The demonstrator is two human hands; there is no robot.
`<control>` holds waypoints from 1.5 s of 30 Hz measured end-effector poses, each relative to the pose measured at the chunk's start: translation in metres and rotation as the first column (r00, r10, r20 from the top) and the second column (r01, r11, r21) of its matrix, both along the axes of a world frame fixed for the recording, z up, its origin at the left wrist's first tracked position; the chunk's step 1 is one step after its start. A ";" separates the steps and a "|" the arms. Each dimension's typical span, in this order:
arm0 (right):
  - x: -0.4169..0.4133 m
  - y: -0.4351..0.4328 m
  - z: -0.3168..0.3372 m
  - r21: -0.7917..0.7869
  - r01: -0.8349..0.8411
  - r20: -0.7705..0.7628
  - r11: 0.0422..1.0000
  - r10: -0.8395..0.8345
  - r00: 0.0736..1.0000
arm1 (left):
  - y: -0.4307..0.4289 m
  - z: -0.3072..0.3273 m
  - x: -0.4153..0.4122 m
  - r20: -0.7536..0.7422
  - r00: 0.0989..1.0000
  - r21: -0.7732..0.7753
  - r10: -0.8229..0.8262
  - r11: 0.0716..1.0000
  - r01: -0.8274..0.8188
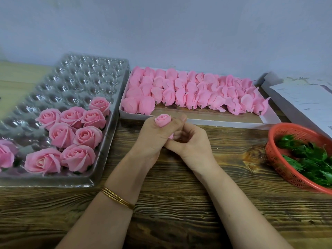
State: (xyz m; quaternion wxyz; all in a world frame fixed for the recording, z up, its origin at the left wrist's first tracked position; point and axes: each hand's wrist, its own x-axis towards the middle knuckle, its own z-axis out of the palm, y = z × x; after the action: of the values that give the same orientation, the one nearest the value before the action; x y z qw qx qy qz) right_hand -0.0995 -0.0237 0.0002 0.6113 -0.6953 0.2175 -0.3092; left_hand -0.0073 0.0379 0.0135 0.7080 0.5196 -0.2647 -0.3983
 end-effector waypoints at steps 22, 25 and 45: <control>-0.002 -0.001 -0.001 0.066 -0.085 -0.003 0.994 0.086 0.996 | 0.000 0.002 0.000 0.002 0.999 0.011 0.039 0.999 -0.039; -0.001 0.000 0.000 -0.020 -0.030 -0.007 0.999 0.030 1.000 | -0.001 0.003 -0.001 0.027 0.999 0.009 0.025 1.000 -0.025; -0.002 -0.004 0.001 0.459 -0.246 0.120 0.853 0.215 0.969 | 0.005 0.003 0.008 -0.006 1.000 0.054 -0.010 0.999 0.010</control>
State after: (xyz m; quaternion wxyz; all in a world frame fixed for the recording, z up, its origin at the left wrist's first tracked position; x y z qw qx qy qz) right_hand -0.1014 -0.0278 0.0016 0.8009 -0.5368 0.1814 -0.1936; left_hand 0.0005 0.0432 0.0164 0.6925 0.5360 -0.2546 -0.4102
